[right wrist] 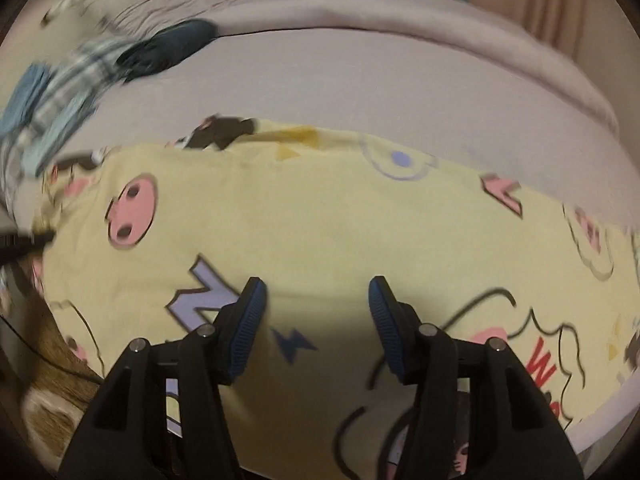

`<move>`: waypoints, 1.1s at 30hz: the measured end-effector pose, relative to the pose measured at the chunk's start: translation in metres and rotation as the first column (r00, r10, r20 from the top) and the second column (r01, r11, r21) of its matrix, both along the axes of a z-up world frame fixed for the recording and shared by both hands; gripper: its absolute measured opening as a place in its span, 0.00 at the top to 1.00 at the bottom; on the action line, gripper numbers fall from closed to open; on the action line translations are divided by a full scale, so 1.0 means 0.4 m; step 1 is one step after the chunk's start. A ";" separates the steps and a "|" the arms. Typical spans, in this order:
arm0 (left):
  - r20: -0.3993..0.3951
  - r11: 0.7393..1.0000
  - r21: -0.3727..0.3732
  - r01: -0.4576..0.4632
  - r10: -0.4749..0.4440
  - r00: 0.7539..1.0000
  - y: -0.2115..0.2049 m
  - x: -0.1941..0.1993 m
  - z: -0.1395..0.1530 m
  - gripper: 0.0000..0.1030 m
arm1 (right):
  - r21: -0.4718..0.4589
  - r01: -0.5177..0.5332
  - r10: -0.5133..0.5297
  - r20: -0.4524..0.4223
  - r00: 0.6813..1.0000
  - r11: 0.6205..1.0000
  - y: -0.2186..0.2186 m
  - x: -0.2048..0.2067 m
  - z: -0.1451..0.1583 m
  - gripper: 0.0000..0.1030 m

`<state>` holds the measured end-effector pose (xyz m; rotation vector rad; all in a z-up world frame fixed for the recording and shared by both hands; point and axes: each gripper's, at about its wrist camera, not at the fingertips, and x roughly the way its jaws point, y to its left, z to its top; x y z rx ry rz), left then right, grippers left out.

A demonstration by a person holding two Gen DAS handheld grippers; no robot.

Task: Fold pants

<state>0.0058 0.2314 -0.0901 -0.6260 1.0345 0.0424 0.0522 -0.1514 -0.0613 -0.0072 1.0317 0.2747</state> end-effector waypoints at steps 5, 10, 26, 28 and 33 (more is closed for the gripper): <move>0.100 0.989 0.113 0.093 -0.104 0.989 -0.014 0.003 0.144 0.95 | 0.020 -0.004 0.003 0.021 1.000 1.000 0.031 0.045 0.074 0.46; 0.184 0.969 0.235 0.071 -0.116 0.976 0.025 0.079 0.195 0.38 | 0.108 -0.125 0.122 0.033 0.992 0.986 0.145 0.158 0.121 0.46; 0.071 0.995 0.023 0.098 -0.100 0.992 0.099 0.184 0.011 0.75 | 0.131 -0.221 0.234 -0.091 0.968 0.966 0.285 0.288 0.002 0.93; 0.109 0.994 0.048 0.093 -0.098 0.989 0.097 0.160 0.042 0.75 | 0.153 -0.196 0.206 -0.054 0.977 0.969 0.277 0.290 0.027 0.93; 0.134 0.988 0.079 0.130 -0.140 0.981 0.106 0.146 0.063 0.75 | 0.144 -0.173 0.177 -0.017 0.984 0.974 0.286 0.310 0.048 0.95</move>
